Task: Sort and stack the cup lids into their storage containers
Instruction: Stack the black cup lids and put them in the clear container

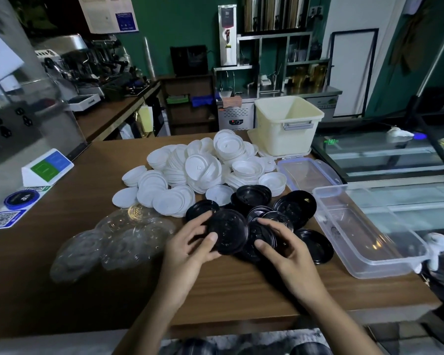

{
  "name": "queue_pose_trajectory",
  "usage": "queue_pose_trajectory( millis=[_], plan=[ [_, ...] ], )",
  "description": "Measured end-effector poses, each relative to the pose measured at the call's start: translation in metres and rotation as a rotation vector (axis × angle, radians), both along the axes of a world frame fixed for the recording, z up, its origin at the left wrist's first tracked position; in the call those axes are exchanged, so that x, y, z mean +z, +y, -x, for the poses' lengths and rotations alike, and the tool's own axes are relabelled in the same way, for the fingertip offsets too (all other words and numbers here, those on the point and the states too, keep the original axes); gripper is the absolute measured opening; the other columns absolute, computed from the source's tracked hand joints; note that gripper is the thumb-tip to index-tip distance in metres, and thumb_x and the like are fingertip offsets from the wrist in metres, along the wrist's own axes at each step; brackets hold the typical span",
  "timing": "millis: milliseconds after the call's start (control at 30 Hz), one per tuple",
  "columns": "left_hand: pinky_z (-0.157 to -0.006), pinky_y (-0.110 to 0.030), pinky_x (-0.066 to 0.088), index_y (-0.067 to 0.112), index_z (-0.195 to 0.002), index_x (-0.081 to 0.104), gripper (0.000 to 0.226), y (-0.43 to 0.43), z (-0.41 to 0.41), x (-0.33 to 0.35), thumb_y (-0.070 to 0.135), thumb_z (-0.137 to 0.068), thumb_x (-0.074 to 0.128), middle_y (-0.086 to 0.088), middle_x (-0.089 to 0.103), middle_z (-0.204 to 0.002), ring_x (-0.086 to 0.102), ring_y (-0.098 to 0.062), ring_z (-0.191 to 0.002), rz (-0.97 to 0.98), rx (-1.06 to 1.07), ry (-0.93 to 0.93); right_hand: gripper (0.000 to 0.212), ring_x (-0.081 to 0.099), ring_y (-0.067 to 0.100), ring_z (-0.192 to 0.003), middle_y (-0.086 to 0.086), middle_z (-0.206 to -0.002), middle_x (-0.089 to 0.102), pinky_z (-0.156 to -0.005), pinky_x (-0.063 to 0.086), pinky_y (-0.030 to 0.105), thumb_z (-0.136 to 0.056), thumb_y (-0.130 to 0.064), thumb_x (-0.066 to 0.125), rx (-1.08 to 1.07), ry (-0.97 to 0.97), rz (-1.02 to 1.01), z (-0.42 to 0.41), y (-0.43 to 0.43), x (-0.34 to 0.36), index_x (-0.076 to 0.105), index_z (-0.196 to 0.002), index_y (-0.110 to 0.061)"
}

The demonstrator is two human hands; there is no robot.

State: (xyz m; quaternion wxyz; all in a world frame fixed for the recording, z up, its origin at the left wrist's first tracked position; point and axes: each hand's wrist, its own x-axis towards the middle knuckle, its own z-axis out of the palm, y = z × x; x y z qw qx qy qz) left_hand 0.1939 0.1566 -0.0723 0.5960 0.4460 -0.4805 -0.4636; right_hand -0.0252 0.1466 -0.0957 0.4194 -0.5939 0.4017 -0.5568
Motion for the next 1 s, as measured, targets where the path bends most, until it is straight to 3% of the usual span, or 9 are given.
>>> queue_pose_trajectory(
  millis=[167,267,333,400,500,633,800,900,1000],
  plan=[
    [-0.076,-0.045,0.064,0.027,-0.123,0.072,0.034,0.003,0.018,-0.021,0.014,-0.092,0.077,-0.013,0.073,-0.096,0.075,-0.025,-0.091,0.016,0.002,-0.114,0.031,0.064,0.007,-0.129,-0.011,-0.129,0.074,-0.107,0.043,0.013,-0.102,-0.005,0.065,0.016,-0.025,-0.043,-0.001,0.003,0.005,0.071,-0.130,-0.016],
    [-0.080,-0.051,0.060,0.033,-0.115,0.073,0.032,0.002,0.020,-0.032,0.019,-0.087,0.084,-0.012,0.072,-0.085,0.074,-0.031,-0.080,0.066,0.042,-0.219,0.029,0.063,0.008,-0.130,-0.010,-0.132,0.073,-0.107,0.045,0.016,-0.105,-0.021,0.060,0.040,-0.081,-0.099,0.000,0.004,0.008,0.072,-0.131,-0.018],
    [-0.078,-0.047,0.061,0.034,-0.111,0.073,0.033,0.004,0.021,-0.033,0.018,-0.086,0.086,-0.007,0.071,-0.080,0.074,-0.026,-0.077,0.068,0.045,-0.256,0.030,0.064,0.009,-0.129,-0.008,-0.132,0.073,-0.106,0.045,0.016,-0.104,-0.026,0.063,0.037,-0.072,-0.089,-0.001,0.006,0.010,0.072,-0.131,-0.018],
    [-0.076,-0.037,0.061,0.033,-0.110,0.073,0.032,0.007,0.023,-0.032,0.023,-0.083,0.087,0.000,0.071,-0.080,0.073,-0.016,-0.076,0.086,0.064,-0.339,0.030,0.065,0.011,-0.127,-0.006,-0.129,0.074,-0.105,0.045,0.015,-0.100,-0.016,0.070,0.018,-0.028,-0.043,-0.002,0.007,0.008,0.072,-0.130,-0.016],
    [-0.078,-0.030,0.060,0.031,-0.107,0.074,0.025,0.006,0.025,-0.032,0.031,-0.085,0.086,0.009,0.074,-0.091,0.073,-0.014,-0.087,0.121,0.094,-0.358,0.036,0.066,0.013,-0.126,-0.004,-0.129,0.074,-0.106,0.046,0.017,-0.098,-0.007,0.070,0.037,-0.020,-0.023,-0.002,0.008,0.008,0.070,-0.132,-0.015],
    [-0.092,-0.034,0.059,0.017,-0.105,0.072,0.025,0.003,0.023,-0.029,0.033,-0.087,0.078,-0.001,0.077,-0.100,0.075,-0.017,-0.098,0.095,0.024,-0.204,0.038,0.066,0.010,-0.125,-0.004,-0.130,0.073,-0.102,0.046,0.015,-0.098,-0.003,0.069,0.063,-0.021,-0.018,-0.001,0.010,0.008,0.067,-0.135,-0.013],
    [-0.089,-0.027,0.057,0.028,-0.109,0.071,0.024,0.002,0.021,-0.030,0.025,-0.089,0.083,0.001,0.075,-0.104,0.073,-0.017,-0.099,0.089,-0.044,-0.189,0.039,0.067,0.011,-0.123,-0.003,-0.127,0.074,-0.103,0.046,0.016,-0.096,-0.004,0.072,0.070,0.011,-0.016,-0.001,0.009,0.008,0.069,-0.133,-0.015],
    [-0.089,-0.024,0.055,0.034,-0.110,0.072,0.025,0.001,0.021,-0.031,0.021,-0.091,0.080,0.005,0.074,-0.105,0.072,-0.015,-0.100,0.115,-0.060,-0.232,0.038,0.069,0.016,-0.119,0.002,-0.124,0.075,-0.104,0.049,0.021,-0.093,-0.003,0.076,0.056,0.008,0.003,-0.001,0.009,0.006,0.071,-0.129,-0.015],
    [-0.093,-0.023,0.055,0.030,-0.114,0.073,0.021,-0.002,0.018,-0.028,0.024,-0.095,0.076,0.012,0.076,-0.106,0.072,-0.008,-0.105,0.204,-0.024,-0.437,0.036,0.069,0.019,-0.120,0.002,-0.123,0.076,-0.107,0.049,0.025,-0.093,-0.002,0.076,0.016,-0.017,0.025,0.001,0.006,0.003,0.072,-0.126,-0.015]
  ],
)
